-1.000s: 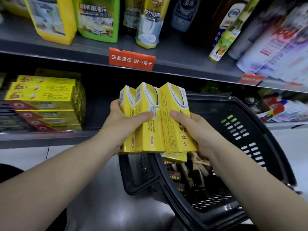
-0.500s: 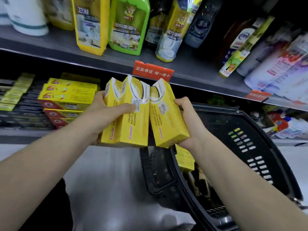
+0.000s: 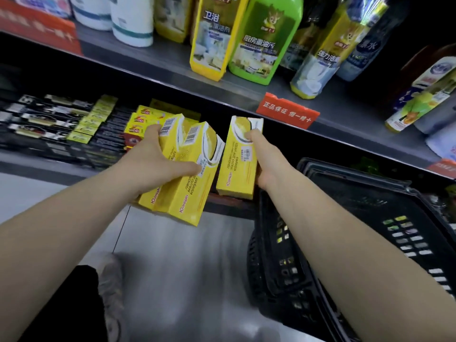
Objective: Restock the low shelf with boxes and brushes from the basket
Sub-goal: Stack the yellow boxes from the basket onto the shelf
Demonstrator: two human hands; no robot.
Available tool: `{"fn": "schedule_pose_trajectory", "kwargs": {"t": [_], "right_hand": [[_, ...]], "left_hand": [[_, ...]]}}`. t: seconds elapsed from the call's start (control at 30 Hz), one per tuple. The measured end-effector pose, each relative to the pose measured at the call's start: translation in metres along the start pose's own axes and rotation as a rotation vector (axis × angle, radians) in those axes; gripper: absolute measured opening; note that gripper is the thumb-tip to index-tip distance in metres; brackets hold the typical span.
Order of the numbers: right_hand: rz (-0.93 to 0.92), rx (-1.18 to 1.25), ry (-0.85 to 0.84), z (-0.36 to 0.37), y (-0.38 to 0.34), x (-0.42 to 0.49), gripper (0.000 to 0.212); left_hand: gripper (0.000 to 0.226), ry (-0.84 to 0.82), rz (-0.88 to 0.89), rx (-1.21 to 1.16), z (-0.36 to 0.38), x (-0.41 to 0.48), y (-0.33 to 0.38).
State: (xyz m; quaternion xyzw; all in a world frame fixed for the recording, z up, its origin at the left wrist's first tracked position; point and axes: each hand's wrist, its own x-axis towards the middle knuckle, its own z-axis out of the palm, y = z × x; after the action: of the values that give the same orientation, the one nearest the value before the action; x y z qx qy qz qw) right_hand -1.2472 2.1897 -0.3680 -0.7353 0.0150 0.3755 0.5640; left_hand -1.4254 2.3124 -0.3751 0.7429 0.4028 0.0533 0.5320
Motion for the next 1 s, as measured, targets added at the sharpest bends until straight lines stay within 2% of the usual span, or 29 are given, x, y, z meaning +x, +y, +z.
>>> {"fn": "schedule_pose_trajectory", "kwargs": {"t": [0.1, 0.17, 0.2, 0.3, 0.37, 0.43, 0.5, 0.63, 0.73, 0.83, 0.93, 1.0], "right_hand": [[-0.159, -0.275, 0.14, 0.003, -0.005, 0.027, 0.048], [-0.231, -0.535, 0.141, -0.002, 0.002, 0.044, 0.066], [-0.241, -0.633, 0.122, -0.006, 0.007, 0.05, 0.068], [-0.251, -0.853, 0.079, -0.023, 0.023, 0.068, 0.044], [-0.19, -1.001, 0.077, -0.036, 0.025, 0.072, 0.04], [-0.161, -0.993, 0.117, -0.049, 0.024, 0.076, 0.043], [-0.208, -0.929, 0.129, -0.058, 0.024, 0.081, 0.045], [-0.297, -1.003, 0.145, -0.052, 0.014, 0.1, 0.037], [-0.261, -1.035, 0.04, -0.033, 0.013, 0.122, 0.051], [-0.246, -1.19, -0.08, -0.019, 0.022, 0.143, 0.051], [-0.302, -1.573, -0.249, -0.012, 0.03, 0.153, 0.064], [-0.336, -1.824, -0.382, -0.009, 0.038, 0.156, 0.06]], "left_hand": [[0.108, -0.005, 0.008, 0.027, -0.005, 0.002, -0.008], [0.108, -0.005, 0.013, 0.066, -0.008, 0.004, -0.011], [0.109, -0.007, 0.015, 0.084, -0.01, 0.005, -0.012], [0.109, 0.007, 0.019, 0.093, -0.015, 0.01, -0.016], [0.11, 0.017, 0.02, 0.069, -0.019, 0.015, -0.017], [0.109, 0.025, 0.019, 0.039, -0.024, 0.018, -0.017], [0.105, 0.033, 0.023, 0.013, -0.027, 0.02, -0.016], [0.099, 0.035, 0.056, -0.017, -0.035, 0.028, -0.011], [0.096, 0.047, 0.042, -0.091, -0.043, 0.032, -0.005], [0.1, 0.042, 0.031, -0.146, -0.048, 0.032, -0.002], [0.11, 0.021, 0.019, -0.139, -0.049, 0.035, -0.001], [0.109, 0.015, 0.018, -0.133, -0.051, 0.038, -0.001]]}}
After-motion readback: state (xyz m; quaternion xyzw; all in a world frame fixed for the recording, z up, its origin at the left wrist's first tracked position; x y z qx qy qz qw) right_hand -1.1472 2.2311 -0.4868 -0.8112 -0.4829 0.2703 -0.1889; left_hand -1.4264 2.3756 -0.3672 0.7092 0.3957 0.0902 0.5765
